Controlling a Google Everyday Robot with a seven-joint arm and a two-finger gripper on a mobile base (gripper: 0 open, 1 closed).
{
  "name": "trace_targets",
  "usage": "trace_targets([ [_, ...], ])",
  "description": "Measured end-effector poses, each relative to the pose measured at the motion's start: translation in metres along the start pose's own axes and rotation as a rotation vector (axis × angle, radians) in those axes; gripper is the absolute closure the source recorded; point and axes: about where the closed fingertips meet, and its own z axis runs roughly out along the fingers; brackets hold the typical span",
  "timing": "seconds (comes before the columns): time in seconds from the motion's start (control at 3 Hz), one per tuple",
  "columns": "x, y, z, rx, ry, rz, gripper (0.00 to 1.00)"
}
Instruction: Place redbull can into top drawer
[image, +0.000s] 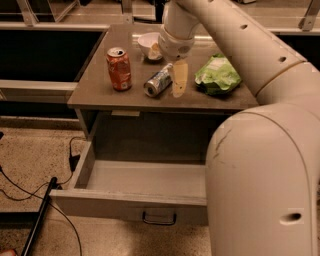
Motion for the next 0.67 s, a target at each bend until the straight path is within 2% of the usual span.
trace_targets([
  [0.33, 0.002, -0.007, 0.021, -0.036, 0.01, -0.05, 0.1],
  [0.67, 0.006, -0.013, 0.04, -0.063, 0.021, -0.078, 0.31],
])
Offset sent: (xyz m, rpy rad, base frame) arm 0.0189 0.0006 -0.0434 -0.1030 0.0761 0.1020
